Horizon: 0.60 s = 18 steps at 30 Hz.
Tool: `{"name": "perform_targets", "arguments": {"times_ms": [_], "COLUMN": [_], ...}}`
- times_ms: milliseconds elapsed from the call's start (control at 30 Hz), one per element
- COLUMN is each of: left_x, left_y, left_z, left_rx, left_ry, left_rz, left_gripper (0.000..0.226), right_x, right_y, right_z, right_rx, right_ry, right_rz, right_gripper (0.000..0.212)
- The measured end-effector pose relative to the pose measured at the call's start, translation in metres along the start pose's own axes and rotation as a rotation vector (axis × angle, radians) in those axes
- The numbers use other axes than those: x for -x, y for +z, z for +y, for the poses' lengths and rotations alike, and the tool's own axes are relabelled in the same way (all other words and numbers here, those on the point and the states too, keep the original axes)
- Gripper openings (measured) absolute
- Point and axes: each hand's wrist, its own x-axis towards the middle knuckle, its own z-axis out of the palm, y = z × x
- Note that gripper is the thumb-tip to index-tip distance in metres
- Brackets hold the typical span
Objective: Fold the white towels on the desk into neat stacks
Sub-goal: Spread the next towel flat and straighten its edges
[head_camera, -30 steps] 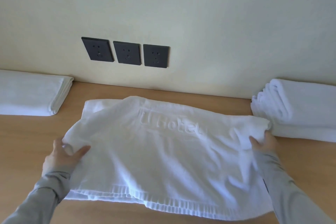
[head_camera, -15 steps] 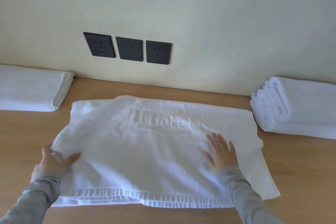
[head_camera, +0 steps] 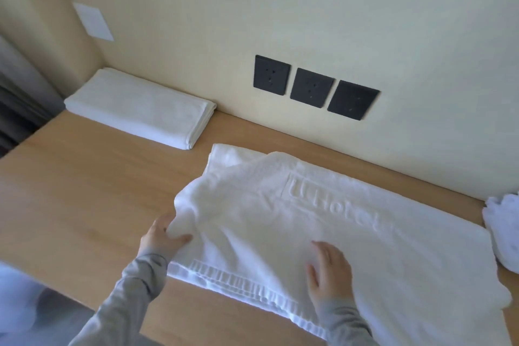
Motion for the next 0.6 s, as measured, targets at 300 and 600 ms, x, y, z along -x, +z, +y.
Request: {"name": "perform_targets", "arguments": {"times_ms": [300,600], "left_x": [0.014,0.010], "left_y": [-0.032,-0.040], "left_z": [-0.027,-0.034], "left_rx": [0.365,0.704], "left_ry": [-0.030,-0.085], "left_rz": [0.091,-0.097], "left_gripper": [0.027,0.015], "right_x": [-0.009,-0.020], "right_y": [0.060,0.072], "right_z": [-0.201,-0.223], "right_rx": [-0.144,-0.295], "right_ry": [-0.438,-0.451], "right_rz": [-0.363,-0.186], "right_gripper": [0.043,0.015]}}
